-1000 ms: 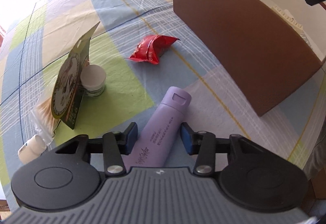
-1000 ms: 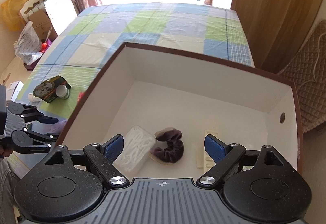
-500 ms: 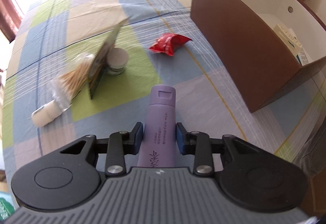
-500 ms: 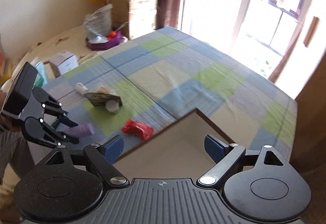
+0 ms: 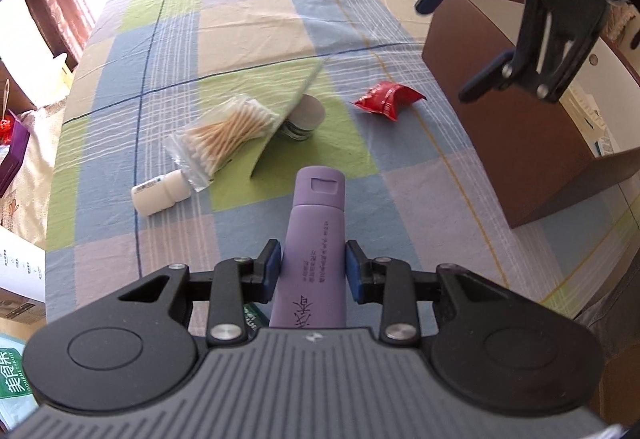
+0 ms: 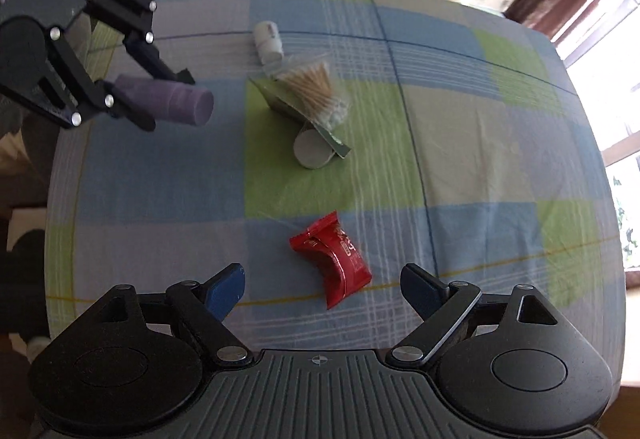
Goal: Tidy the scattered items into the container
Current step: 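Grasp the red snack packet with the right gripper while the left holds the purple tube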
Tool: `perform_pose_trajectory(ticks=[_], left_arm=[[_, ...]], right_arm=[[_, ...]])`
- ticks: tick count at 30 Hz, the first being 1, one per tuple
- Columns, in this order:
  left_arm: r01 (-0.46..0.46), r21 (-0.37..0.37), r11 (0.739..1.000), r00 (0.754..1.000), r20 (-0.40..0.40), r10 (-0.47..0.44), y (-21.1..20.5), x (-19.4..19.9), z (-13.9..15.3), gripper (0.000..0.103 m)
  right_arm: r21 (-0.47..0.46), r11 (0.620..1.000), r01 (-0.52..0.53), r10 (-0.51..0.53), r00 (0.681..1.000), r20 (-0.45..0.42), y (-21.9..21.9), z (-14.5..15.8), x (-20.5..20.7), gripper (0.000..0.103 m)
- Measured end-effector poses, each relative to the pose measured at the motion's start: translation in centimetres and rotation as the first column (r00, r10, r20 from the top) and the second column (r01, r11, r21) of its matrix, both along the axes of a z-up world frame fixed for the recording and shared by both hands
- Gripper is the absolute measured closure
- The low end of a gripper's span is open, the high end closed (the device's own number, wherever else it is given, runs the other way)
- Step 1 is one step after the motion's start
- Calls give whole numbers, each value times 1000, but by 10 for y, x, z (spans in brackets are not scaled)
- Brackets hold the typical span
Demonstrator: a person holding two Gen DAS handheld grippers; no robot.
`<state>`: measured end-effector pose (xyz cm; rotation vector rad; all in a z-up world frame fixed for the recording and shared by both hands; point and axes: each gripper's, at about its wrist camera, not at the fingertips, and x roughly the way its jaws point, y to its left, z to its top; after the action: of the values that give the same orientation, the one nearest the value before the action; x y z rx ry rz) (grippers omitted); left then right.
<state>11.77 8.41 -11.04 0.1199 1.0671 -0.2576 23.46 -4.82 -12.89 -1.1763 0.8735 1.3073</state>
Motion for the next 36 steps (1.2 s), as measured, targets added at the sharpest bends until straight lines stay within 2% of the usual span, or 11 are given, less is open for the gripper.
perform_pose_trajectory(ticks=[5, 7, 8, 13, 14, 15, 16, 18, 23, 28, 36], left_arm=[[-33, -9, 999, 999, 7, 33, 12, 3, 1, 74], [-48, -16, 999, 999, 8, 48, 17, 3, 2, 74], [-55, -16, 998, 998, 7, 55, 19, 4, 1, 74], [-81, -19, 997, 997, 4, 81, 27, 5, -1, 74], [-84, -20, 996, 996, 4, 84, 29, 5, -1, 74], [-88, -21, 996, 996, 4, 88, 30, 5, -1, 74], [-92, -22, 995, 996, 4, 92, 31, 5, -1, 74], [-100, -25, 995, 995, 3, 100, 33, 5, 0, 74], [-110, -23, 994, 994, 7, 110, 34, 4, 1, 74], [-107, -24, 994, 994, 12, 108, 30, 4, 4, 74], [-77, -19, 997, 996, 49, 78, 14, 2, 22, 74]], right_arm=[[-89, 994, -57, 56, 998, -14, 21, -31, 17, 12], [-110, 993, -53, 50, 998, -34, 29, -41, 24, 21], [-125, 991, -53, 48, 998, -43, 31, -46, 27, 32], [-202, 976, -83, 78, 996, -30, 40, -76, 29, 32], [-212, 974, -80, 73, 996, -42, 40, -80, 31, 37], [-214, 974, -72, 62, 997, -54, 40, -83, 33, 62], [-211, 976, -61, 48, 997, -66, 39, -85, 34, 68], [-198, 979, -40, 23, 996, -88, 36, -86, 38, 71], [-119, 993, 2, -20, 990, -142, 20, -70, 43, 74], [-15, 999, 48, -50, 987, -153, 1, -38, 40, 74], [179, 970, 162, -132, 977, -170, -35, 19, 13, 74]])
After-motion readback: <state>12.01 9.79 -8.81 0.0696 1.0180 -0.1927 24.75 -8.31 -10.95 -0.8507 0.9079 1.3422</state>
